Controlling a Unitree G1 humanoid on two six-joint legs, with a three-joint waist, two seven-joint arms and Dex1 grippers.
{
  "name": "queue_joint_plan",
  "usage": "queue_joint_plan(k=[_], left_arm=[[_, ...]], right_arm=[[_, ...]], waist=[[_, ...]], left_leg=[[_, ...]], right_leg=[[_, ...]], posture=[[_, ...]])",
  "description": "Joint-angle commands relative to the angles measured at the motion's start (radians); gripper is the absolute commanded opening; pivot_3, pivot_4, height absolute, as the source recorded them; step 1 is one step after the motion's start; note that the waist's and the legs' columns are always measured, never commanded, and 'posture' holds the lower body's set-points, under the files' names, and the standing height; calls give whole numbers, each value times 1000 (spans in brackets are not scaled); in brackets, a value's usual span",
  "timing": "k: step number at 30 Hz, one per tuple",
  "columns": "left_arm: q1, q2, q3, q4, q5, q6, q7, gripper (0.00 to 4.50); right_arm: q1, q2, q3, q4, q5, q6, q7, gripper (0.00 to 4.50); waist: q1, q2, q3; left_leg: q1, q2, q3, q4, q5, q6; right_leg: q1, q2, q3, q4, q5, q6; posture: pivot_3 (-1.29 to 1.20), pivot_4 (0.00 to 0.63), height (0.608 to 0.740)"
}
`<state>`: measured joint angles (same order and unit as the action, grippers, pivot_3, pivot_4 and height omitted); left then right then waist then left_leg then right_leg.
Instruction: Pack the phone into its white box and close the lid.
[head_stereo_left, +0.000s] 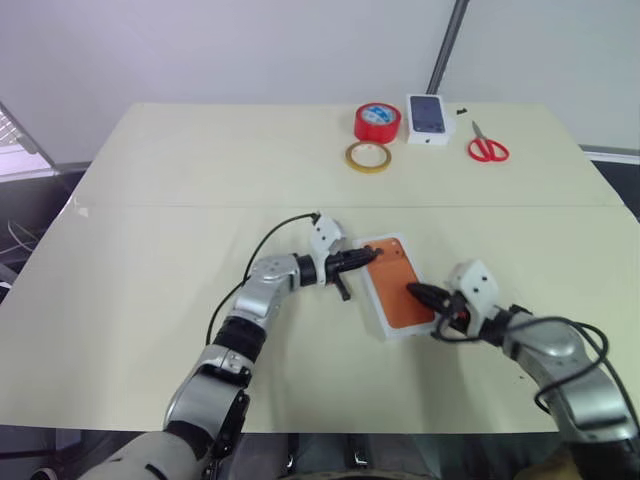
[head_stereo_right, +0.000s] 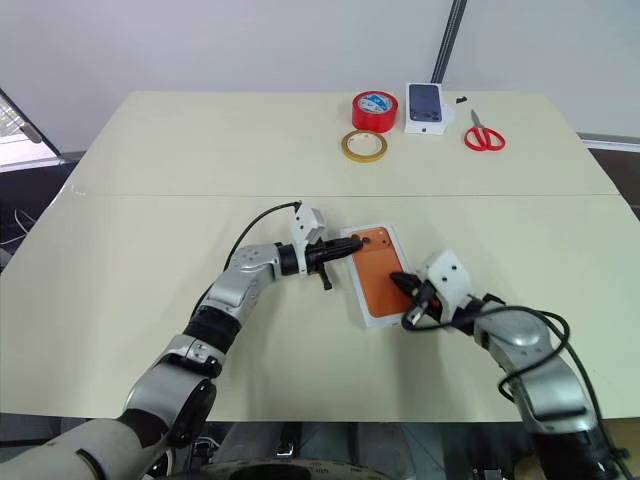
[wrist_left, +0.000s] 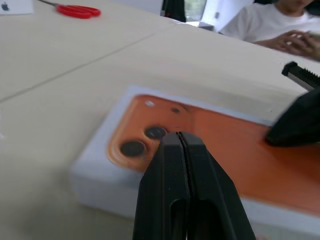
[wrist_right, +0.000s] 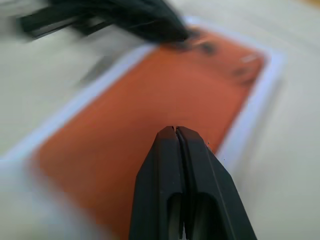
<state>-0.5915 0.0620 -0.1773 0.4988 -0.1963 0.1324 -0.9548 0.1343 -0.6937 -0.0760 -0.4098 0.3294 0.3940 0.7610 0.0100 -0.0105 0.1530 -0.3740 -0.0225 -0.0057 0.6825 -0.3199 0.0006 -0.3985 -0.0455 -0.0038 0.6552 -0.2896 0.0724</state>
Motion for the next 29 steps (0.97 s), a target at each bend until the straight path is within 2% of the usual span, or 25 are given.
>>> queue_joint_plan(k=[1,3,6,7,10,16,22,29], left_arm=[[30,23,16,-107,-66,111,-32,1889],[42,43,31,-152,-81,125,-28,2794],[41,93,76,-224,-115,146,-18,4407],[40,108,86,-241,-122,153,-17,4500],[72,238,163,-355,-142,188,-10,4500],[223,458,281,-532,-230,342,-21,4500],[353,531,336,-588,-254,372,2,4500],[395,583,358,-543,-217,219,-31,4500]], right_arm=[[26,-24,-74,-11,92,45,55,249],[-8,-7,-116,12,153,74,50,812],[-71,-6,-133,17,165,40,64,2422],[-86,-4,-139,19,171,41,62,2966],[-110,-33,-177,20,198,20,105,4454],[-83,-110,-248,48,216,-42,233,4454],[-138,-126,-234,124,206,-25,240,4454],[-144,-116,-204,145,169,-52,235,4454]], waist=[[0,0,0],[-1,0,0],[-5,1,1],[-6,1,1],[-5,1,1],[0,2,2],[2,2,2],[1,4,3]], left_leg=[[0,0,0,0,0,0],[0,0,0,0,0,0],[-1,0,0,0,0,0],[-1,0,0,0,0,0],[-1,1,0,-1,0,0],[-2,1,0,-2,0,0],[-1,1,0,-2,-1,1],[-2,1,0,-4,-1,0]], right_leg=[[1,0,0,0,0,0],[0,0,0,0,0,0],[-1,-1,0,0,0,0],[-2,-1,0,0,0,0],[-2,0,0,0,0,0],[-3,-1,0,-2,0,0],[0,-3,0,-5,0,-1],[-2,-3,0,-5,0,-1]], posture=[[0,150,740],[0,150,740],[0,150,740],[0,150,740],[0,150,740],[0,150,740],[0,150,740],[0,150,740]])
